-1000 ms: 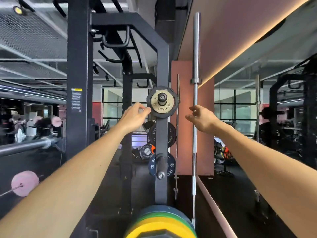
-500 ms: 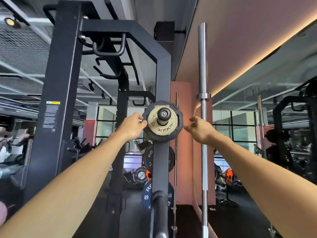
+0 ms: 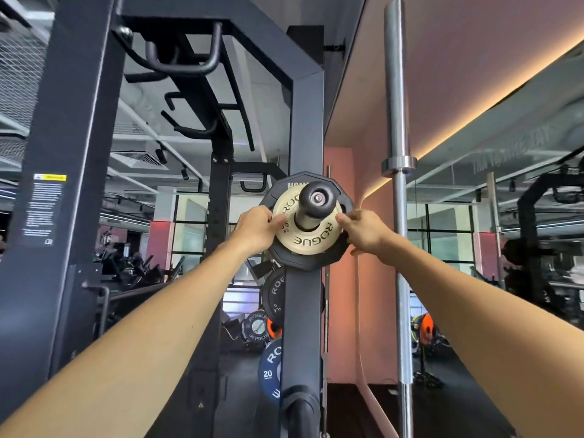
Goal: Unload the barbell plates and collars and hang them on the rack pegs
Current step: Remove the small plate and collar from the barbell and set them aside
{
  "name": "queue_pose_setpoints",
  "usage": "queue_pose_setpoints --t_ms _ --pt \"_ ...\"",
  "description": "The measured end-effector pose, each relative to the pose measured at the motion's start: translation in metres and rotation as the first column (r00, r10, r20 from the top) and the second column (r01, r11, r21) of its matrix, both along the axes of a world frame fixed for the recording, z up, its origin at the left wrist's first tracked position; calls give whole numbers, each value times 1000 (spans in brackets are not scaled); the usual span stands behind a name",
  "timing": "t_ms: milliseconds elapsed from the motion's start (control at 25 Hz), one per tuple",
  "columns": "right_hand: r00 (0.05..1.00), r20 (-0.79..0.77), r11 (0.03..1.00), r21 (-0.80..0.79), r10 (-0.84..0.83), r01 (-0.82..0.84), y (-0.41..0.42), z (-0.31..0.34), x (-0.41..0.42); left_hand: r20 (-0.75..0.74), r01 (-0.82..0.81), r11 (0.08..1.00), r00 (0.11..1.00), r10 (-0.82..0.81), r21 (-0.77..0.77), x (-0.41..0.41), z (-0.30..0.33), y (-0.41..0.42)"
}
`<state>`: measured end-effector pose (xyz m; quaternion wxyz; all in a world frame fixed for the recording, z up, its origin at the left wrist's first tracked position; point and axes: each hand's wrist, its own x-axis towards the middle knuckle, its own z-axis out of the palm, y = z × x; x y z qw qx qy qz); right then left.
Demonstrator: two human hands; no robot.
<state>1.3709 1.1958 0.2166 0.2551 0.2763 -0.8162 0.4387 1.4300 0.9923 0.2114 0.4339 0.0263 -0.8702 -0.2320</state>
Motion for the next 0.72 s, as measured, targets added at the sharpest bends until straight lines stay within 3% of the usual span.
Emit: queue_pose_setpoints --t_ms 120,280,440,720 --pt "990 106 989 -129 89 -75 -4 0 -2 57 -9 1000 998 8 10 3 5 3" --pt "944 185 931 -296 274 -212 1 -9 19 87 198 953 971 -223 230 31 5 17" --pt "920 151 896 -328 362 -299 21 -12 55 15 293 886 948 -319 359 65 2 26" --pt "914 123 872 -370 387 -320 51 -20 151 -8 331 875 936 -351 352 156 1 55"
